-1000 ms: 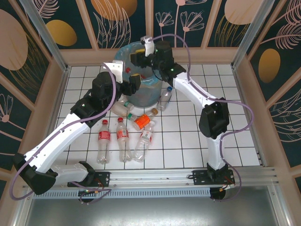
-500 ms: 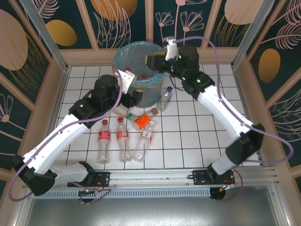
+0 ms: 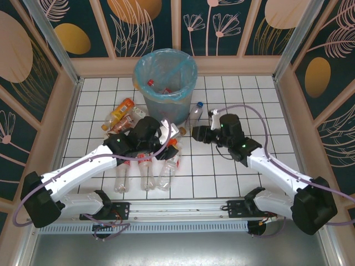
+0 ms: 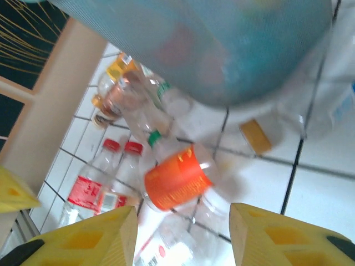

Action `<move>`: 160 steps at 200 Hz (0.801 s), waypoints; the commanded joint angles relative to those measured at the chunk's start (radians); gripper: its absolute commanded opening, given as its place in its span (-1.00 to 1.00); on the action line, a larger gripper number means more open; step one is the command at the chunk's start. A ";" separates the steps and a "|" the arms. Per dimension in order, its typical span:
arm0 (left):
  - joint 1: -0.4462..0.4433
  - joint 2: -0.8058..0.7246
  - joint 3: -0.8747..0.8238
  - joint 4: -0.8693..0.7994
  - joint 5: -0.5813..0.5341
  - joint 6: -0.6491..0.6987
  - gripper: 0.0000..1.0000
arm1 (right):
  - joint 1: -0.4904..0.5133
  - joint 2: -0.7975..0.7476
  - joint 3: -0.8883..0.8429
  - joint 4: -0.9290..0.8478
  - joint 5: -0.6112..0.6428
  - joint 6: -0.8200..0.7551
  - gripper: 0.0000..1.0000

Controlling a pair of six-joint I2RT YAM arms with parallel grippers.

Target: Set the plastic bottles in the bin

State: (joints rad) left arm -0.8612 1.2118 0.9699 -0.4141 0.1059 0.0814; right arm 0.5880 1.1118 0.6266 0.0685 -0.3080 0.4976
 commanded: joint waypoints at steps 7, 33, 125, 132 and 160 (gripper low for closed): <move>-0.002 0.014 -0.061 0.088 -0.011 0.026 0.31 | -0.005 0.027 -0.131 0.219 -0.051 0.123 -0.04; -0.003 0.021 -0.115 0.140 -0.033 0.028 0.34 | -0.004 0.148 -0.163 0.350 -0.117 0.179 0.03; -0.012 0.052 -0.204 0.138 -0.062 0.080 0.41 | -0.005 0.567 -0.097 0.598 -0.278 0.320 0.09; -0.013 0.057 -0.206 0.137 -0.066 0.080 0.41 | -0.006 0.584 -0.091 0.602 -0.280 0.326 0.10; -0.013 0.084 -0.198 0.139 -0.077 0.081 0.42 | -0.005 0.638 -0.075 0.637 -0.307 0.351 0.14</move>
State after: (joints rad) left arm -0.8665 1.2720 0.7765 -0.2901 0.0452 0.1421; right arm 0.5831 1.6962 0.5262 0.6342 -0.5774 0.8116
